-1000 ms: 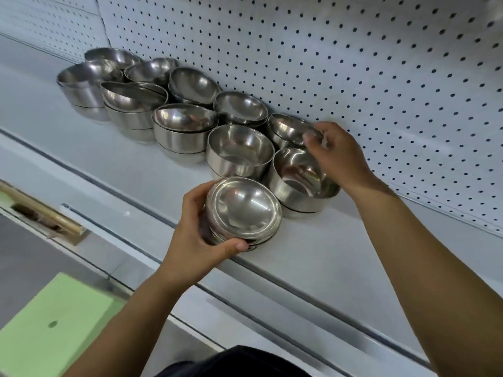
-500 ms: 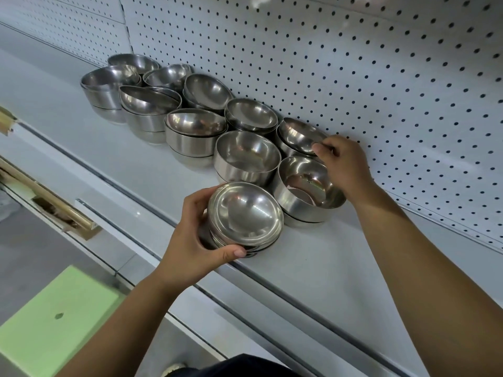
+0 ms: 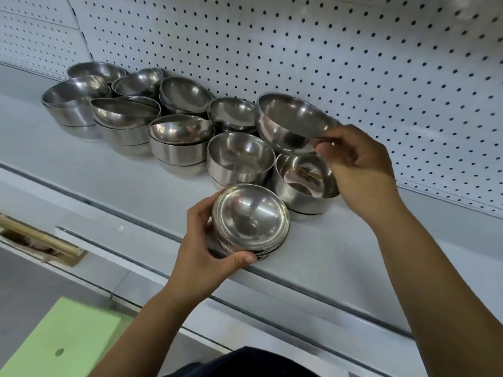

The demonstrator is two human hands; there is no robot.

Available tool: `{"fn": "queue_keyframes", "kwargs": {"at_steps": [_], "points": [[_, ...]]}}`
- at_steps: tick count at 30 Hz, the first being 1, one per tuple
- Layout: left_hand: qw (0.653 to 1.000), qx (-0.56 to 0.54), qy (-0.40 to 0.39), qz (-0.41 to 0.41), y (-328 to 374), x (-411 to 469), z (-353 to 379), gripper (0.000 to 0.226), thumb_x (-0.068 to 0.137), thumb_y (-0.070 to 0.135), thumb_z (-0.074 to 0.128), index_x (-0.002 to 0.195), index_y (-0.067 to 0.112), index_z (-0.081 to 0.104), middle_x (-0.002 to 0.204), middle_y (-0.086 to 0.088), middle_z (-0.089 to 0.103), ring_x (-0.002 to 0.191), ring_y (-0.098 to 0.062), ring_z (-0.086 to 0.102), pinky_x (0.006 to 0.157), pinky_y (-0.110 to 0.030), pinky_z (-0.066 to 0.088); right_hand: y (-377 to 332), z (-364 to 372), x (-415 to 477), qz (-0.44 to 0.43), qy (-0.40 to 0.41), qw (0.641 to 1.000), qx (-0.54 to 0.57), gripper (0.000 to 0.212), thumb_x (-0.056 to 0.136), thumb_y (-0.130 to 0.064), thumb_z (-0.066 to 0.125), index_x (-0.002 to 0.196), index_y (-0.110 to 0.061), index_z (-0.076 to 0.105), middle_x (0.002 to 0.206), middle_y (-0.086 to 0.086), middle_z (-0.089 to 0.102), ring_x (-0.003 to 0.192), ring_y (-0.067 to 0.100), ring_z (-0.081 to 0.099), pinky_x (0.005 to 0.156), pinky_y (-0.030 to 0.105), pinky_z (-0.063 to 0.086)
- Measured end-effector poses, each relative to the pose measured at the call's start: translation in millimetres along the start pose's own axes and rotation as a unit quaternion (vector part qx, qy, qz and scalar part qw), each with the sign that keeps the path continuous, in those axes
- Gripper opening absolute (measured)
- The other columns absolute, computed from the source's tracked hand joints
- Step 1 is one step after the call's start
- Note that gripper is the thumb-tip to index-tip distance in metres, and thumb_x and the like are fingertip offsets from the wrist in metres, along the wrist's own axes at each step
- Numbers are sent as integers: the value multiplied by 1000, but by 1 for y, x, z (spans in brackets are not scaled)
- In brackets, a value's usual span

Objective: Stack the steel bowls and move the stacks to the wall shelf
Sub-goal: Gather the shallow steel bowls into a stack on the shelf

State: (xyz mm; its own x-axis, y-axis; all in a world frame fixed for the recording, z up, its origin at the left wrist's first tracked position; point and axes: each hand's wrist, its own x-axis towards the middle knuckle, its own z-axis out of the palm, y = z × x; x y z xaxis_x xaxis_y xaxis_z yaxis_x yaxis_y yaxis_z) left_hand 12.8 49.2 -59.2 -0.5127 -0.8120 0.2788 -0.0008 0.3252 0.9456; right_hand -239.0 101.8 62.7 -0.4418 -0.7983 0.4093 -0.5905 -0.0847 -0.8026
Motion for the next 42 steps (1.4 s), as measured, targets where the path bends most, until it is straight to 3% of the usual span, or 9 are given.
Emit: {"fn": "queue_keyframes", "kwargs": {"at_steps": [6, 9, 15, 19, 24, 29, 32, 37, 42], "points": [[999, -12, -37, -7, -2, 1, -5, 100, 58, 46, 89, 141, 47, 31, 141, 30, 46, 132, -5, 53, 104, -31, 53, -32, 11, -61, -18, 14, 999, 32, 9, 90, -33, 69, 97, -37, 68, 90, -29, 72, 91, 1, 68, 87, 19, 52], [999, -22, -47, -8, -4, 4, -10, 99, 57, 46, 90, 137, 50, 33, 145, 21, 44, 132, -8, 53, 104, -34, 53, -31, 22, -90, -13, 48, 998, 25, 17, 92, -18, 73, 99, -32, 69, 96, -22, 73, 104, 13, 69, 102, 30, 50], [989, -47, -143, -13, 0, 18, -27, 93, 66, 41, 95, 136, 46, 33, 141, 28, 48, 127, 1, 56, 99, -23, 53, -39, 54, -134, 18, 100, 994, 45, 14, 88, -30, 68, 102, -31, 69, 111, -22, 72, 114, 11, 68, 104, 23, 47], [978, -54, -203, -13, -7, 30, -41, 91, 70, 44, 88, 142, 40, 32, 147, 25, 47, 140, -11, 48, 113, -40, 46, -38, 74, -152, 37, 106, 993, 46, 18, 89, -28, 68, 105, -22, 70, 112, -24, 70, 114, 7, 67, 104, 19, 45], [970, -67, -234, -16, -10, 35, -49, 91, 74, 39, 86, 149, 29, 37, 151, 15, 48, 144, -9, 43, 114, -44, 46, -31, 96, -162, 55, 122, 990, 52, 17, 90, -25, 70, 107, -22, 71, 119, -28, 67, 119, 1, 63, 103, 15, 43], [969, -85, -232, -26, -13, 34, -53, 81, 82, 22, 85, 149, 26, 40, 151, 13, 50, 144, -7, 43, 112, -45, 47, -28, 106, -160, 77, 135, 987, 33, 41, 89, -32, 70, 129, -23, 65, 146, -21, 55, 141, -3, 45, 116, 20, 36], [969, -95, -225, -26, -14, 32, -54, 77, 85, 14, 82, 150, 23, 41, 151, 10, 50, 145, -7, 42, 111, -45, 49, -28, 109, -162, 107, 132, 983, 66, 60, 91, -35, 69, 146, -32, 45, 148, -18, 54, 142, 5, 46, 116, 28, 39], [970, -110, -216, -23, -12, 28, -54, 73, 89, 8, 77, 152, 20, 42, 150, 8, 53, 143, -8, 45, 110, -42, 49, -30, 114, -167, 146, 131, 965, 175, 68, 87, -35, 67, 141, -49, 30, 156, -15, 46, 139, -11, 43, 96, 6, 45], [990, -42, -135, -1, -1, 21, -63, 46, 95, 19, 71, 139, 25, 59, 129, 12, 67, 119, -6, 64, 90, -22, 56, -20, 113, -161, 128, 93, 975, 153, 74, 91, -37, 70, 154, -36, 31, 154, -11, 47, 141, 0, 45, 112, 22, 44]]}}
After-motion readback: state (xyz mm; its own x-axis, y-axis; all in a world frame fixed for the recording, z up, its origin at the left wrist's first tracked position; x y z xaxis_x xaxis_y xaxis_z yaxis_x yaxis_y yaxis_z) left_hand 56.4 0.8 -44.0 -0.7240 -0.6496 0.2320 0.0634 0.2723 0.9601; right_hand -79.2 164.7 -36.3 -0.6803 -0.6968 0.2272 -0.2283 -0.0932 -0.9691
